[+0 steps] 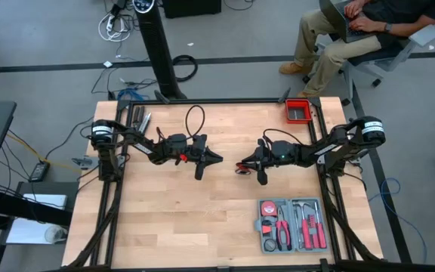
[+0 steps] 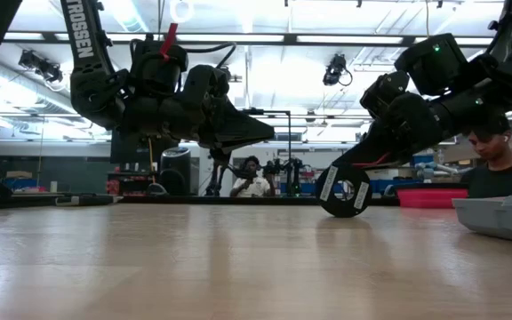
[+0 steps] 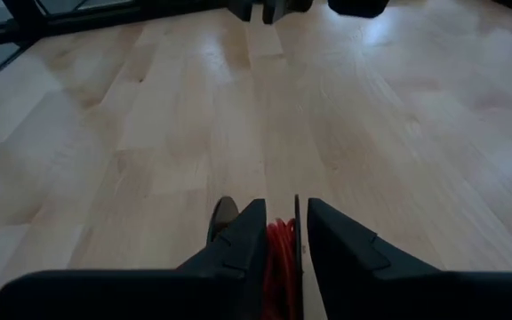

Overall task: Coil cords
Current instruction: Coil the wire, then return to Home Position

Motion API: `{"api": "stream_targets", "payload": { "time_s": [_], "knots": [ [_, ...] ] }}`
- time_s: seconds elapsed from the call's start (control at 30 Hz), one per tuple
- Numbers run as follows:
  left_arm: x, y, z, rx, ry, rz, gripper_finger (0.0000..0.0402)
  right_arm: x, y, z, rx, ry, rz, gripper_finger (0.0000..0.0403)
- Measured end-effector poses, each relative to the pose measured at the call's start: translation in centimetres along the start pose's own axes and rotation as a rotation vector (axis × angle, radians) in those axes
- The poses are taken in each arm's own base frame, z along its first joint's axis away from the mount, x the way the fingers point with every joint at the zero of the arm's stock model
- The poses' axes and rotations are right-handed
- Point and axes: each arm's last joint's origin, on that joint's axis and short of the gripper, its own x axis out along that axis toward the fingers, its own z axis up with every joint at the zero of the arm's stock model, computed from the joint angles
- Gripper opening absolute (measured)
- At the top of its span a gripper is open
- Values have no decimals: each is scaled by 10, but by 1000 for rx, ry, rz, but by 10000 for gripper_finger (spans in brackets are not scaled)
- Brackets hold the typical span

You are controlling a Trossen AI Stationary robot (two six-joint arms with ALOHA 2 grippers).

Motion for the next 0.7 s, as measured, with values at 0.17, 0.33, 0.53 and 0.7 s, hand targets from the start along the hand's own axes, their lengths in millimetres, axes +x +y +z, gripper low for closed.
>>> {"api": "stream_targets", "payload": {
  "time_s": [0.17,0.33,0.53,0.7],
  "knots": [
    [0,0,0,0,0,0,42,0,0,2,-4,-18,2,84],
    [0,0,0,0,0,0,42,-1,-1,3,-13,-19,-1,84],
    [0,0,0,0,1,0,42,-12,-5,13,-26,-20,-24,82],
    [0,0,0,0,1,0,42,-20,-7,19,-33,-16,-40,82]
  ]
}}
